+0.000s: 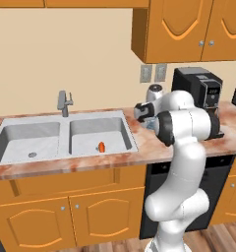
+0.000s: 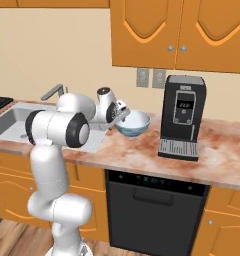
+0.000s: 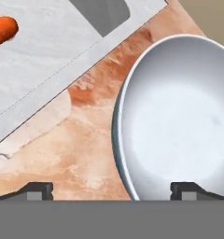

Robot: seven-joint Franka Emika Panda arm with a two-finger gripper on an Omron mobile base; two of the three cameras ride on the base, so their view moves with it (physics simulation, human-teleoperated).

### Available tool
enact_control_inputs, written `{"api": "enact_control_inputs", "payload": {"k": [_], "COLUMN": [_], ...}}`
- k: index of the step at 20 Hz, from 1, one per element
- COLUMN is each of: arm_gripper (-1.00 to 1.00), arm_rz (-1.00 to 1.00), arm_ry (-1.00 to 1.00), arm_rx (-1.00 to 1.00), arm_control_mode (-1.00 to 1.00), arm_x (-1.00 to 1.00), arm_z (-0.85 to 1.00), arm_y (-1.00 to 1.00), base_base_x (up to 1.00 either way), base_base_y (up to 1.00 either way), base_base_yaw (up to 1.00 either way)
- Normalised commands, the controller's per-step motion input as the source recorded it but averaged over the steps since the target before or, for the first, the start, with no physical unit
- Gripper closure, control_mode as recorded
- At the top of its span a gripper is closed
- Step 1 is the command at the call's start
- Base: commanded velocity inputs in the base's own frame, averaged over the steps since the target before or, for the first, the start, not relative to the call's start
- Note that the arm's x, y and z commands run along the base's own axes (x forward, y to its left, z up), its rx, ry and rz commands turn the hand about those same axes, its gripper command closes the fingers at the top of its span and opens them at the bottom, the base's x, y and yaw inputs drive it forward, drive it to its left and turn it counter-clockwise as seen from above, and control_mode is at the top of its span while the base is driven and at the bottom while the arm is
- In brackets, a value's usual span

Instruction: Clear the mugs and bowl far away from the sink.

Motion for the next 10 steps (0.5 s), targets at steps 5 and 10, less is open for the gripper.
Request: {"api": "enact_control_inputs", "payload": {"k": [5,10], "arm_gripper": [-1.0,-1.0], "arm_rz": [0.08,0.08], "arm_ry": [0.0,0.03], "arm_rx": [-0.02,-0.01], "arm_control_mode": [-1.0,-1.0], "arm_x": [0.43,0.44], "arm_z": [-0.26,-0.26], "arm_y": [-0.12,-0.16], "base_base_x": [0.0,0.0], "base_base_y": [0.0,0.0], "base_base_yaw": [0.0,0.0]}}
